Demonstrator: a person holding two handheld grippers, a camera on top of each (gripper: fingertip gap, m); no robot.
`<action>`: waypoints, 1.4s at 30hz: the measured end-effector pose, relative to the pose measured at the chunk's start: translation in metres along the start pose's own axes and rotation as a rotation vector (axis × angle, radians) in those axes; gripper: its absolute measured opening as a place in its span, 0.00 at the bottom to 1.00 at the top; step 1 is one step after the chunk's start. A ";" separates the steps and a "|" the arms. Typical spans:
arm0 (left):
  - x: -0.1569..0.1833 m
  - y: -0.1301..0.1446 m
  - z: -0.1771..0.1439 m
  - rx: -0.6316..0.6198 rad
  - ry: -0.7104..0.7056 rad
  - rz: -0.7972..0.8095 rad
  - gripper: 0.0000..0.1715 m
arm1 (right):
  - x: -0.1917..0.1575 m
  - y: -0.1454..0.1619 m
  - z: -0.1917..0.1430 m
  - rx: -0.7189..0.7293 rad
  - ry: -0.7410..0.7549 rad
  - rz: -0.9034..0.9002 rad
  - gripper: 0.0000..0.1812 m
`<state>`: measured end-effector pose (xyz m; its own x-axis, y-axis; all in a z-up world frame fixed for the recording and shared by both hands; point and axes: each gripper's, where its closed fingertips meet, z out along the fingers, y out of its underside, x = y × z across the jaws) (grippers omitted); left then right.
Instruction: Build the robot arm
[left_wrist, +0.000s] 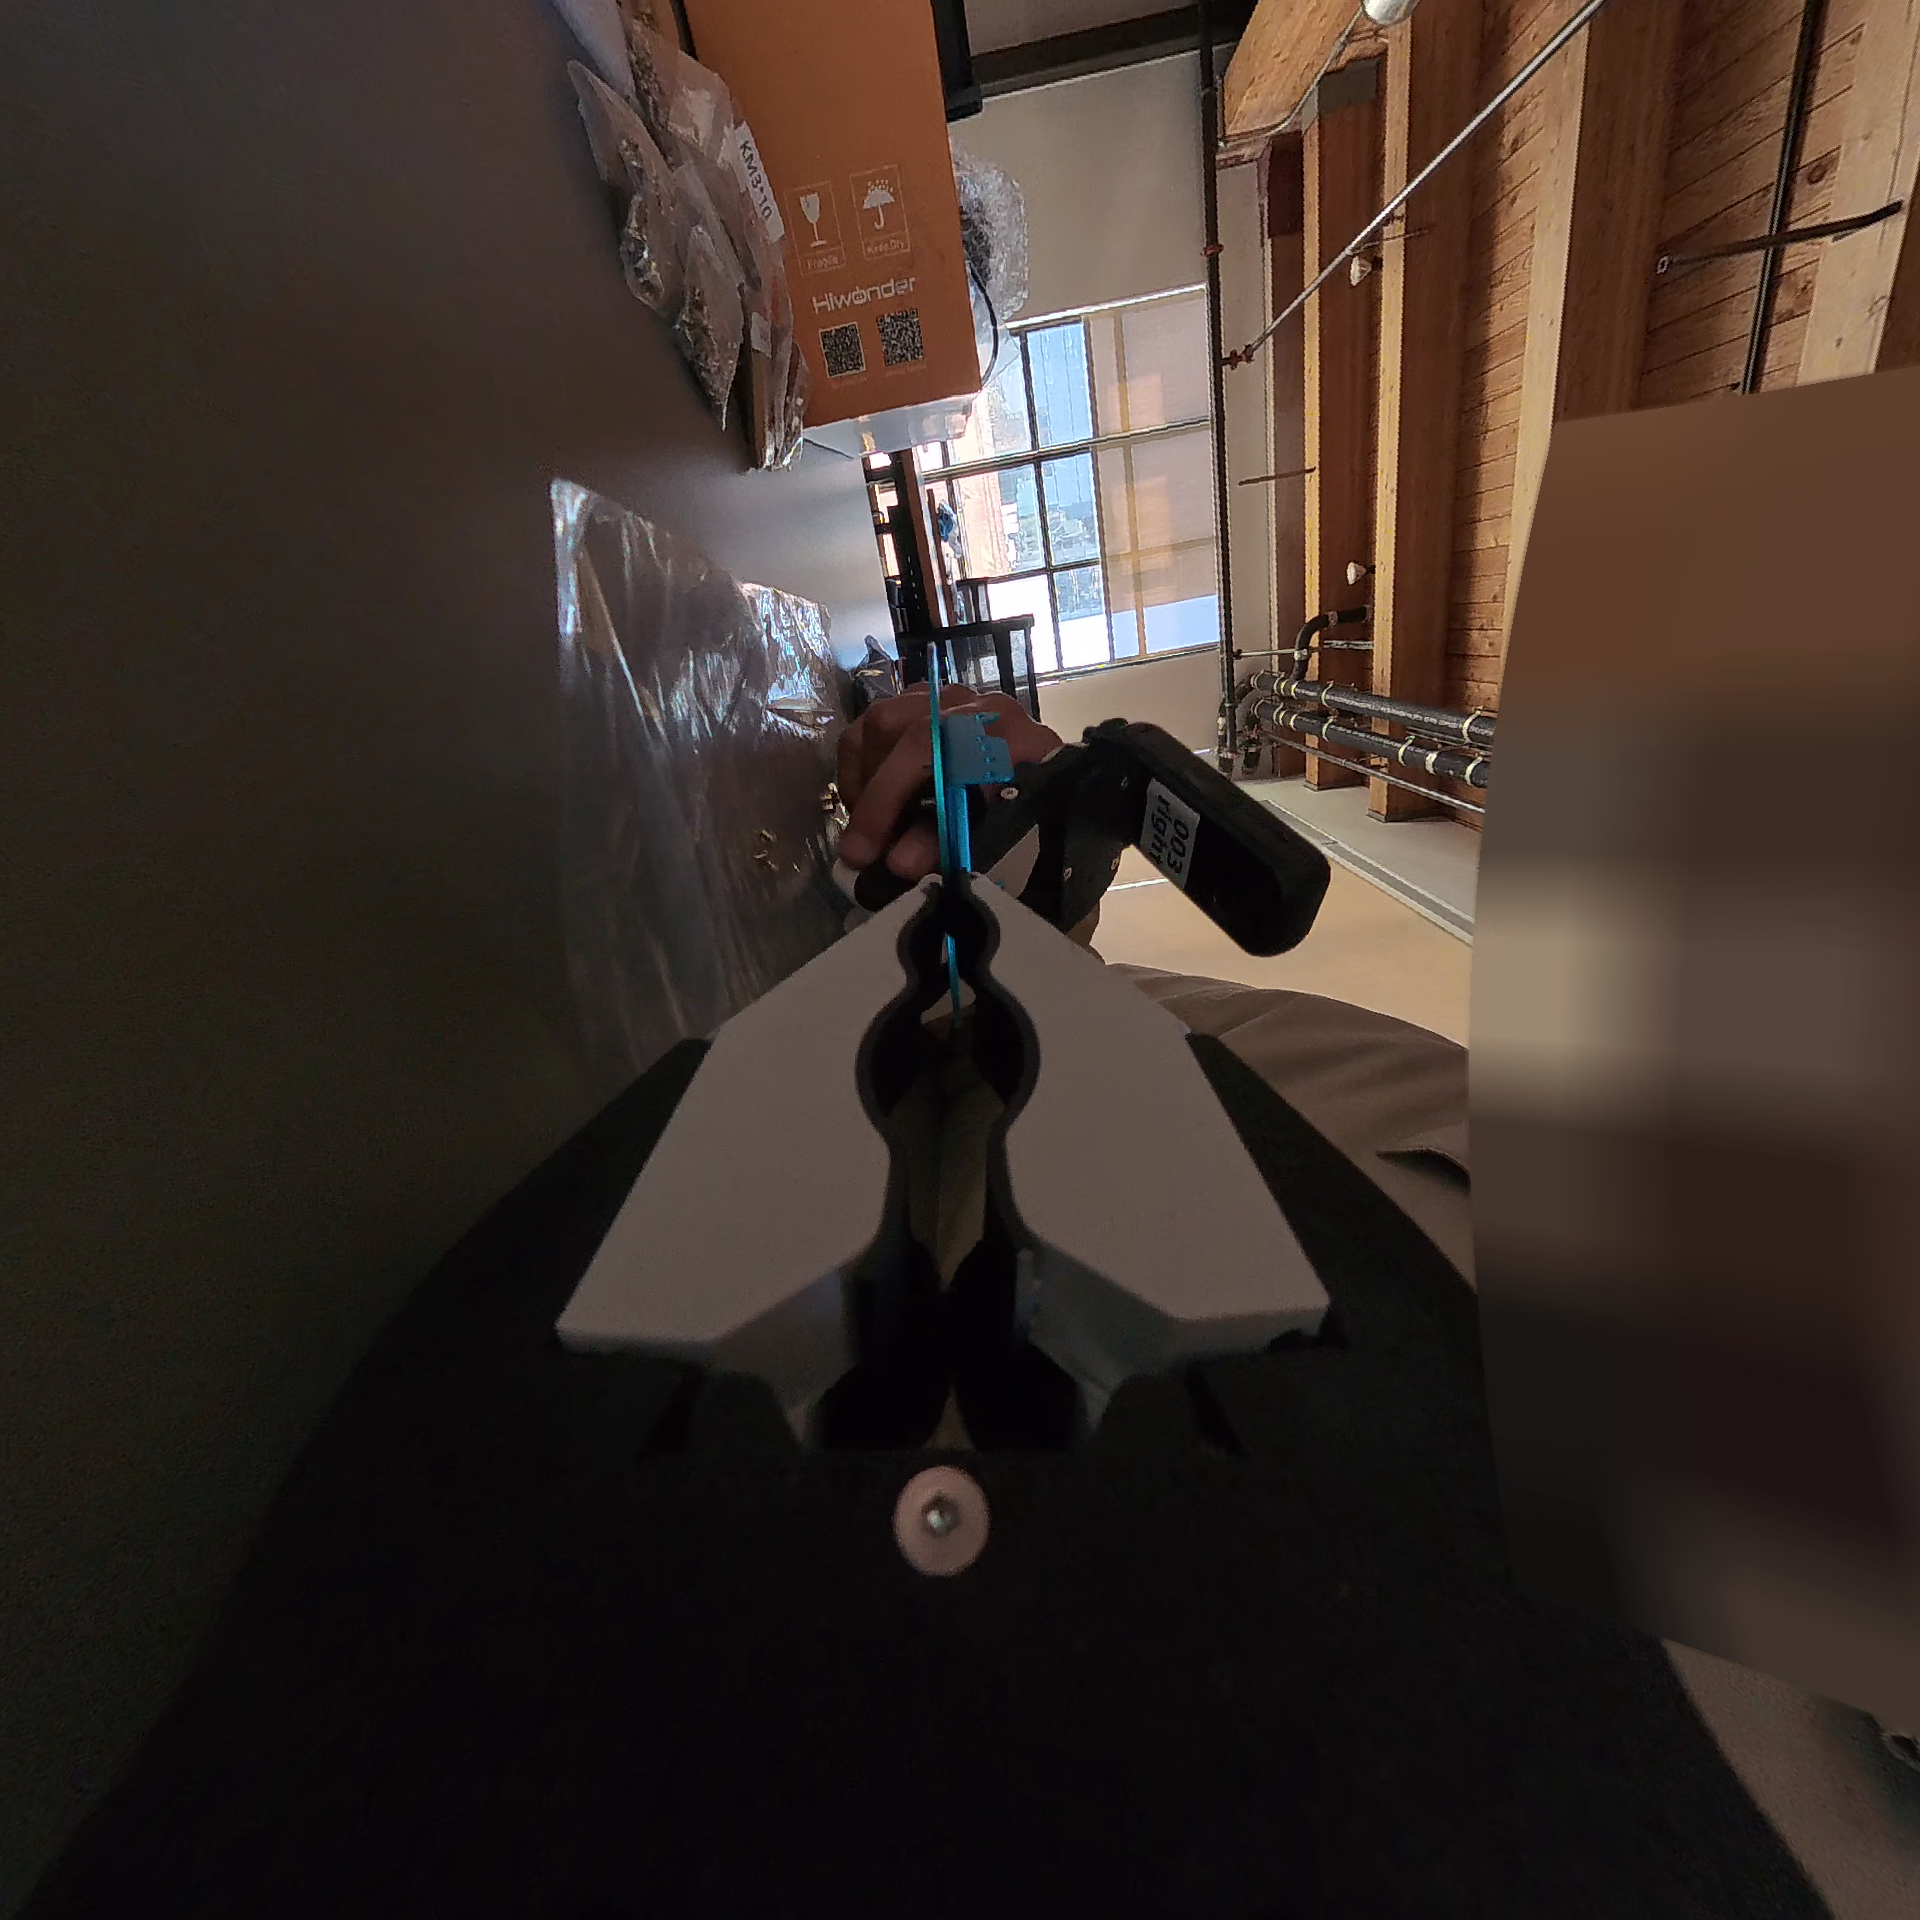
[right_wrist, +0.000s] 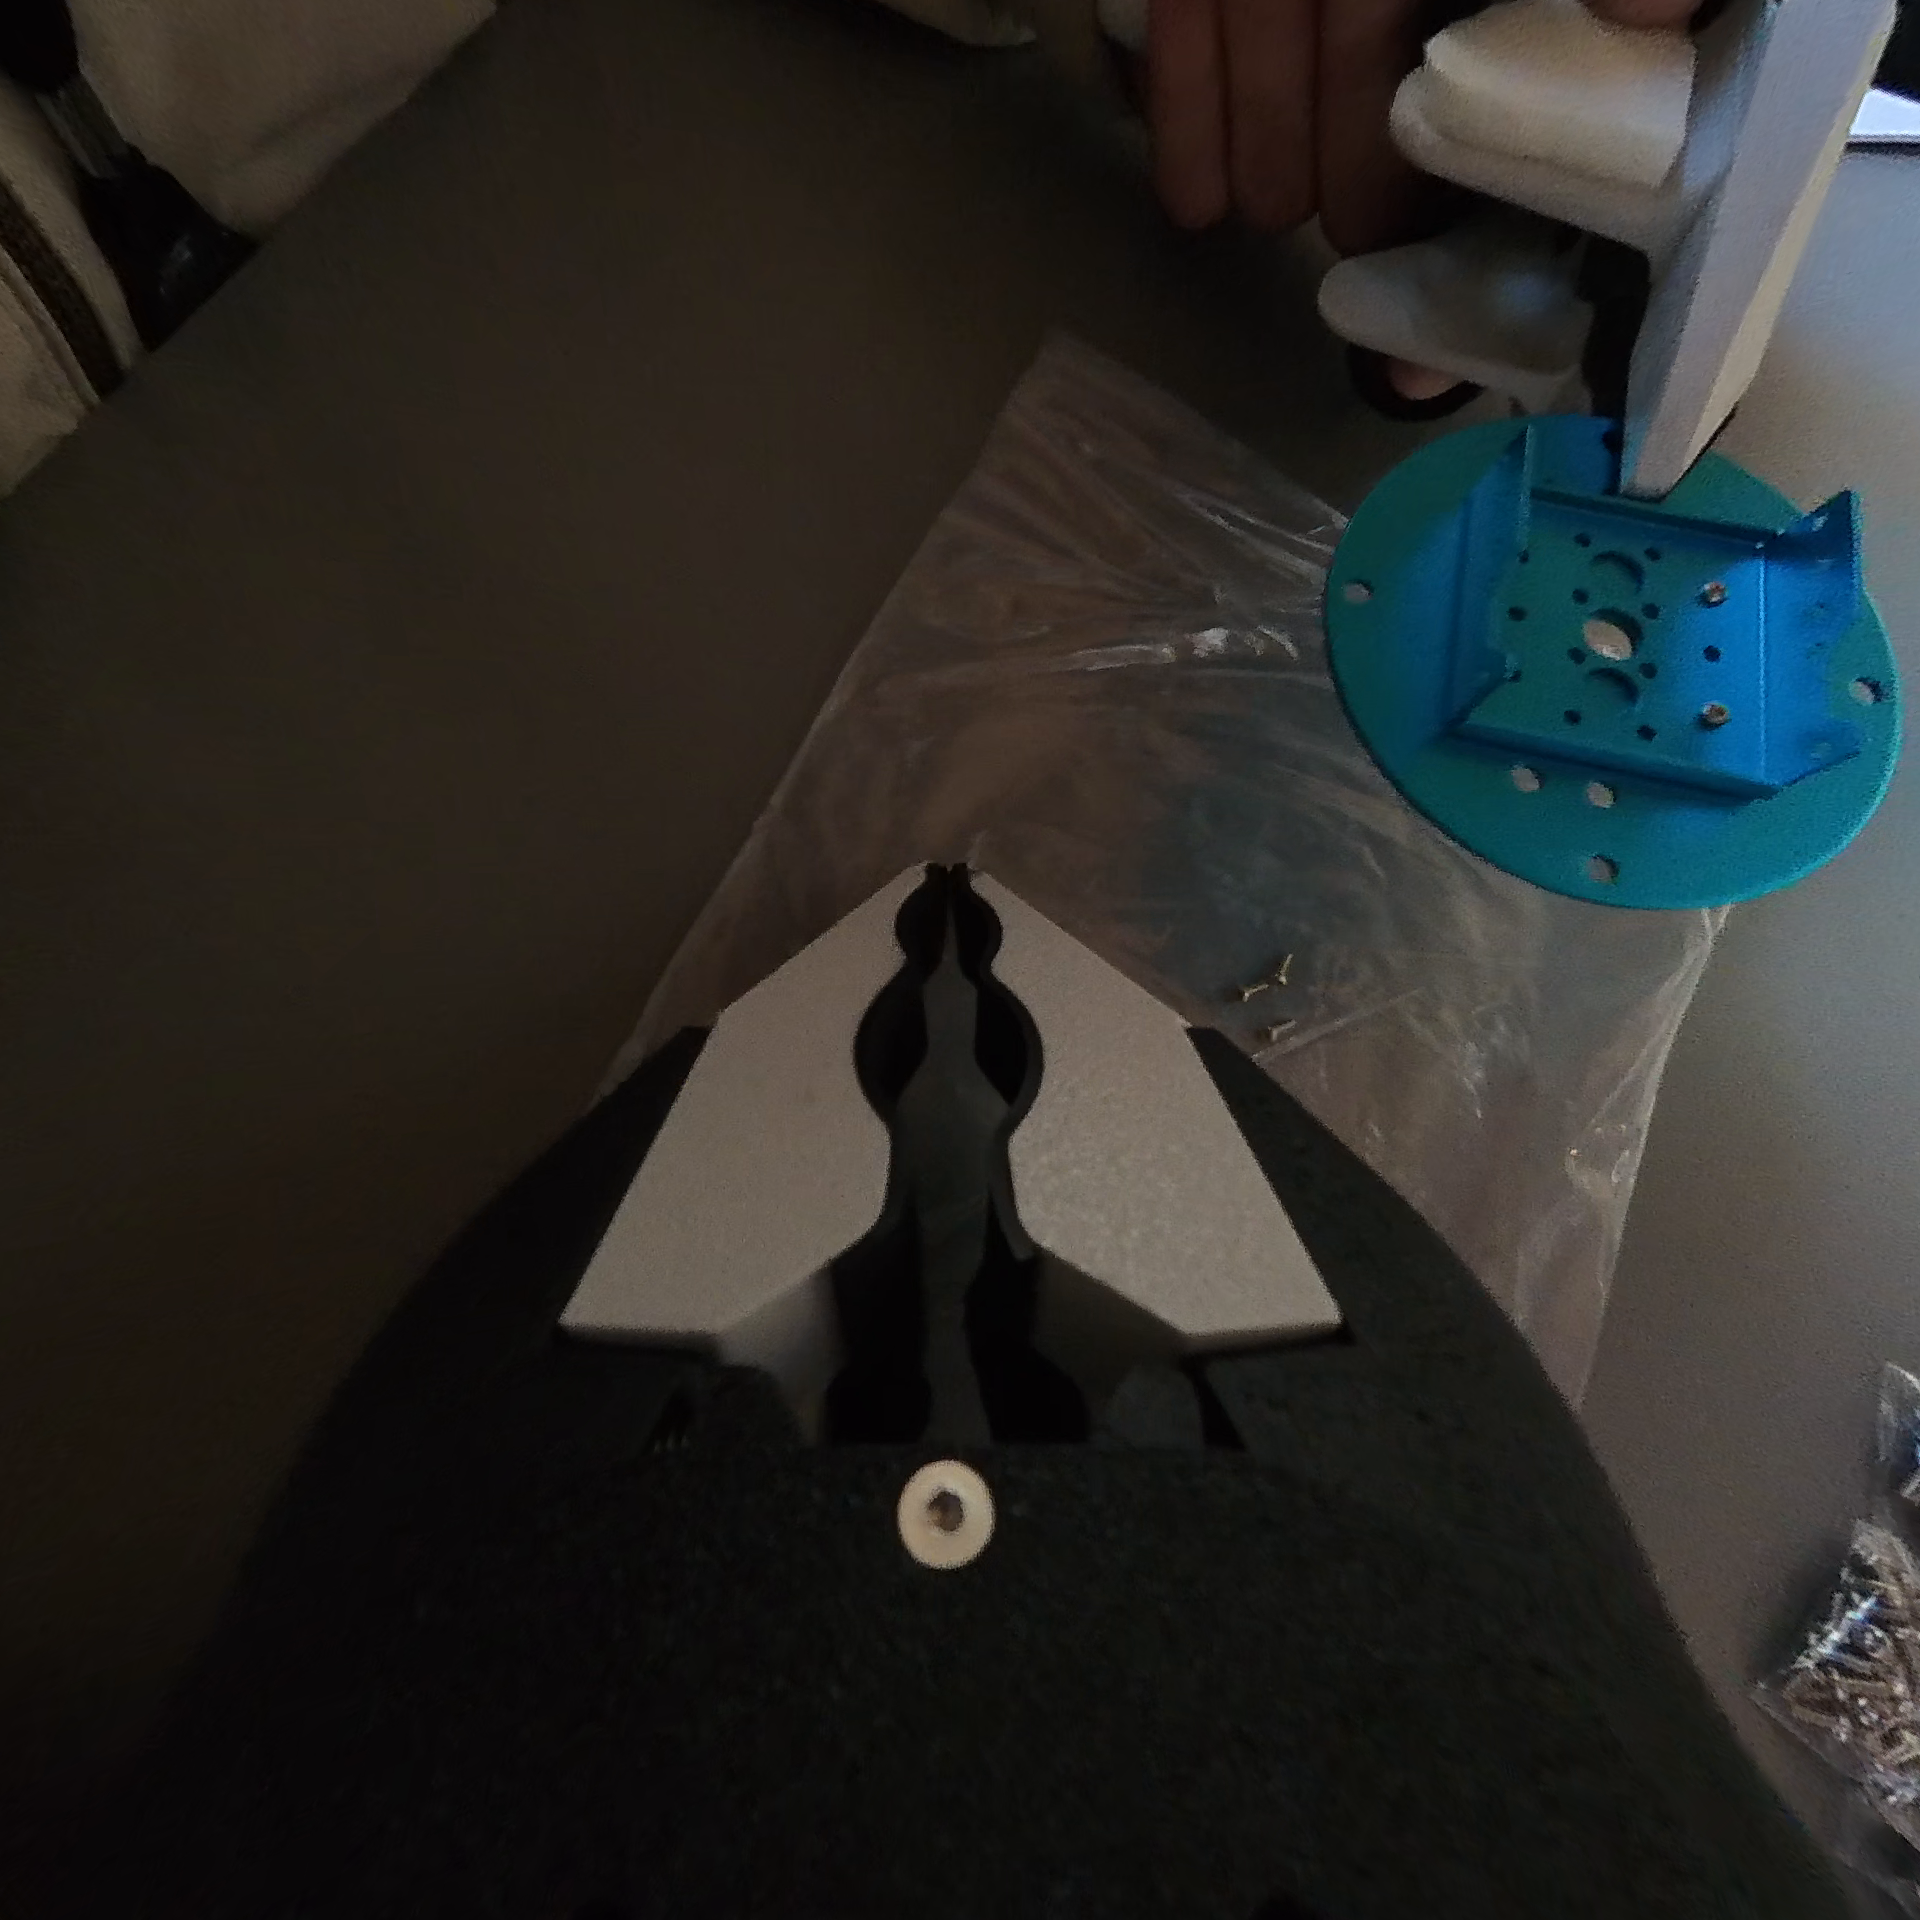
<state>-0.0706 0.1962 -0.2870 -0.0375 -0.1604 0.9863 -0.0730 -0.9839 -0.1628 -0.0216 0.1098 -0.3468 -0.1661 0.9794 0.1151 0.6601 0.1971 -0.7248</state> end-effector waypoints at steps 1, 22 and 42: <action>0.000 0.000 0.000 0.001 0.000 0.000 0.00 | 0.000 0.000 0.000 -0.002 0.007 -0.007 0.00; 0.002 0.005 0.003 -0.022 0.017 -0.017 0.00 | 0.085 -0.055 -0.048 0.120 0.721 -0.303 0.00; 0.003 0.017 0.008 -0.091 0.031 -0.025 0.00 | 0.079 -0.063 -0.049 -0.066 0.670 -0.470 0.00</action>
<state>-0.0636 0.1780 -0.2863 -0.0657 -0.1318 0.9891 -0.1649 -0.9762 -0.1410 -0.0401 0.1766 -0.2586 0.0228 0.6083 0.7933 0.6757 0.5755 -0.4607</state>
